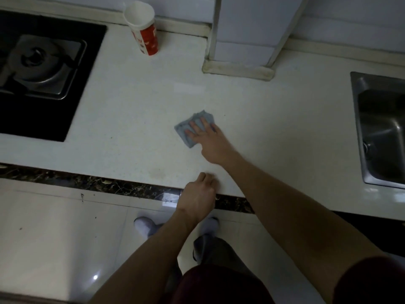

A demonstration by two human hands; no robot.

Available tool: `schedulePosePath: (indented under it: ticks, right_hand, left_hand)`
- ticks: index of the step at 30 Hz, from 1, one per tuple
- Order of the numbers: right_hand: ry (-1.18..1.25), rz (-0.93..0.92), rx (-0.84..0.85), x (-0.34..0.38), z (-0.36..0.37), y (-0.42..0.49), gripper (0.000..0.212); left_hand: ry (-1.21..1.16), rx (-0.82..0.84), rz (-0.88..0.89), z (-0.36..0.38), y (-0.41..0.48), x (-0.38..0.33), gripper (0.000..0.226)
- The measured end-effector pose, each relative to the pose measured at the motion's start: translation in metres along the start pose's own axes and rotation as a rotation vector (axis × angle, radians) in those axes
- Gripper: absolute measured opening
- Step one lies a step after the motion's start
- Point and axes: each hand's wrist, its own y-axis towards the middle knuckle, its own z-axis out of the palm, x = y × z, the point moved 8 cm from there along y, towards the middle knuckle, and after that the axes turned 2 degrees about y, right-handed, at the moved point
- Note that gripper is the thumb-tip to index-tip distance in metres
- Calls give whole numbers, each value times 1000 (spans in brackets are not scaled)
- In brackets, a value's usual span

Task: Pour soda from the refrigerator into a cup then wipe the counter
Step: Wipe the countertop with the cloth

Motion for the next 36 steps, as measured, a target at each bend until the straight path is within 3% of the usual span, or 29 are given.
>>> schedulePosePath:
  ticks: [3, 8, 13, 17, 21, 24, 27, 33, 36]
  right_hand:
    - [-16, 76, 17, -34, -11, 25, 74]
    - [5, 254, -150, -122, -39, 12, 67]
    - [159, 499, -254, -237, -20, -62, 71]
    - [188, 785, -219, -306, 7, -152, 73]
    - [256, 984, -179, -317, 33, -214, 79]
    - [260, 1042, -167, -296, 40, -213, 78]
    - [227, 956, -185, -249, 36, -181, 76]
    - [201, 505, -120, -102, 17, -84, 76]
    - [193, 364, -53, -50, 17, -63, 79]
  left_hand:
    - [4, -38, 20, -2, 16, -6, 33]
    - [29, -12, 44, 5, 32, -22, 33]
    - [53, 9, 28, 11, 40, -28, 35]
    - [113, 32, 40, 18, 45, -35, 41]
    - [152, 74, 20, 22, 50, -45, 37]
    - [150, 81, 10, 21, 50, -46, 39]
    - [149, 85, 27, 23, 48, -45, 42]
    - [127, 32, 56, 24, 40, -40, 47]
    - [96, 9, -1, 25, 27, -24, 44]
